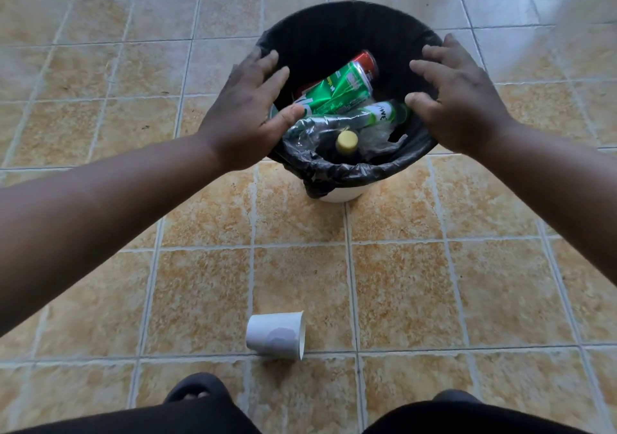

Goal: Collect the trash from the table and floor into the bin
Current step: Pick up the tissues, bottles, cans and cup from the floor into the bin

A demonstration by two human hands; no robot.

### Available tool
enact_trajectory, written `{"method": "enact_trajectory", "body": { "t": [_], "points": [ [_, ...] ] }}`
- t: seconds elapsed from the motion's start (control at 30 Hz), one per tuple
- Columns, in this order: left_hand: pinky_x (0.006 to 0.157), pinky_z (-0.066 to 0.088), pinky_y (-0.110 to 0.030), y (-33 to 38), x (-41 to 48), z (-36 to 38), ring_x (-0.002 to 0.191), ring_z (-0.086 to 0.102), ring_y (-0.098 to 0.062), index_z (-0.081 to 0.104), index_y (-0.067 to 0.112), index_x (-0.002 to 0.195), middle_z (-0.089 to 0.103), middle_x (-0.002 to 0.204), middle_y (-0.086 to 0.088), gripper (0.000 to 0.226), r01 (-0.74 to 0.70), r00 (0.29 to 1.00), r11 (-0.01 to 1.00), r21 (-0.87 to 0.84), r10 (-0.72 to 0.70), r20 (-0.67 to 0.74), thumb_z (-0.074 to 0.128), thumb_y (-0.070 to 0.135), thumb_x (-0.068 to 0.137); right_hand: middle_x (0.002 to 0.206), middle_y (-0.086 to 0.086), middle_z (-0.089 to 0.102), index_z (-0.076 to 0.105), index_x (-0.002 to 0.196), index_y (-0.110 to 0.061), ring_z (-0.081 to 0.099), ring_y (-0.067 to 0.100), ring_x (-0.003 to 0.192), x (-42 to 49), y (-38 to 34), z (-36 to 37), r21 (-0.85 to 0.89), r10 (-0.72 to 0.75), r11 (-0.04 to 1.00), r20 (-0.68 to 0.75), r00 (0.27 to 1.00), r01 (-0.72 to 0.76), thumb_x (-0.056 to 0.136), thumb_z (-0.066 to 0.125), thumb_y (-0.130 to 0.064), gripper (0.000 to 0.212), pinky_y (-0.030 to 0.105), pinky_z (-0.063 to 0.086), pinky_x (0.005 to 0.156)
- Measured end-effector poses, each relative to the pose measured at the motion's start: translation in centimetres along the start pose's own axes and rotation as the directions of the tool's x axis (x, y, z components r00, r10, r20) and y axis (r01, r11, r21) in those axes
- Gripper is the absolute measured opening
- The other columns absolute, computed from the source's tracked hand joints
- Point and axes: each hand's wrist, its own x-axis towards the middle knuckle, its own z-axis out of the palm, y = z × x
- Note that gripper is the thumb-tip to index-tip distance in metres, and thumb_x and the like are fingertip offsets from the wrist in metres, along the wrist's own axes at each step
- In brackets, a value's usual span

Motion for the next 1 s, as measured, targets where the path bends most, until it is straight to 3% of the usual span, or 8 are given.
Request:
{"method": "enact_trajectory", "body": {
  "t": [0.2,0.37,0.53,0.73,1.0],
  "points": [
    [0.121,0.004,-0.040,0.1,-0.2,-0.1,0.152,-0.005,-0.026,0.028,0.011,0.153,0.002,0.165,-0.010,0.080,0.049,0.998,0.998,0.037,-0.050,0.025,0.036,0.061,0.091,0.156,0.014,0.034,0.046,0.145,-0.007,0.017,0.025,0.149,-0.2,-0.2,0.1,-0.049,-0.005,0.999,-0.002,1.000,0.005,0.092,0.051,-0.039,0.062,0.034,0.014,0.119],
    [0.123,0.003,-0.038,-0.2,-0.5,0.0,0.152,-0.004,-0.026,0.021,0.010,0.155,-0.001,0.165,-0.012,0.084,0.065,0.994,0.995,0.078,-0.071,0.080,0.038,0.059,0.090,0.154,0.014,0.035,0.047,0.143,-0.007,0.023,0.025,0.146,-0.7,-0.6,0.3,-0.072,0.002,0.997,0.016,1.000,-0.001,0.092,0.050,-0.043,0.063,0.031,0.016,0.118],
    [0.121,-0.003,-0.033,-0.1,-0.4,-0.5,0.152,-0.007,-0.026,0.018,0.005,0.155,0.001,0.165,-0.013,0.078,0.082,0.989,0.995,-0.061,-0.073,0.132,0.039,0.023,0.082,0.149,0.019,0.040,0.052,0.136,-0.001,0.020,0.030,0.147,-1.6,-1.3,0.4,-0.083,0.010,0.997,0.024,1.000,-0.008,0.090,0.051,-0.041,0.061,0.036,0.018,0.119],
    [0.118,-0.007,-0.026,0.3,-0.5,-0.8,0.152,-0.010,-0.027,0.017,0.001,0.154,0.003,0.165,-0.014,0.073,0.089,0.990,0.984,-0.157,-0.070,0.122,0.035,-0.004,0.084,0.149,0.020,0.041,0.052,0.134,0.002,0.015,0.032,0.149,-2.8,-2.3,-0.3,-0.081,0.038,0.996,0.030,0.999,-0.035,0.096,0.054,-0.033,0.052,0.041,0.016,0.120],
    [0.118,-0.004,-0.024,1.3,-3.5,-1.1,0.151,-0.013,-0.023,0.015,0.001,0.155,0.003,0.165,-0.013,0.075,0.099,0.991,0.982,-0.159,-0.083,0.104,0.037,-0.009,0.084,0.159,0.016,0.029,0.038,0.148,-0.004,0.003,0.028,0.152,-5.6,-2.6,-0.6,-0.050,0.059,0.997,0.092,0.994,-0.055,0.097,0.054,-0.038,0.062,0.039,0.009,0.120]
  ]
}}
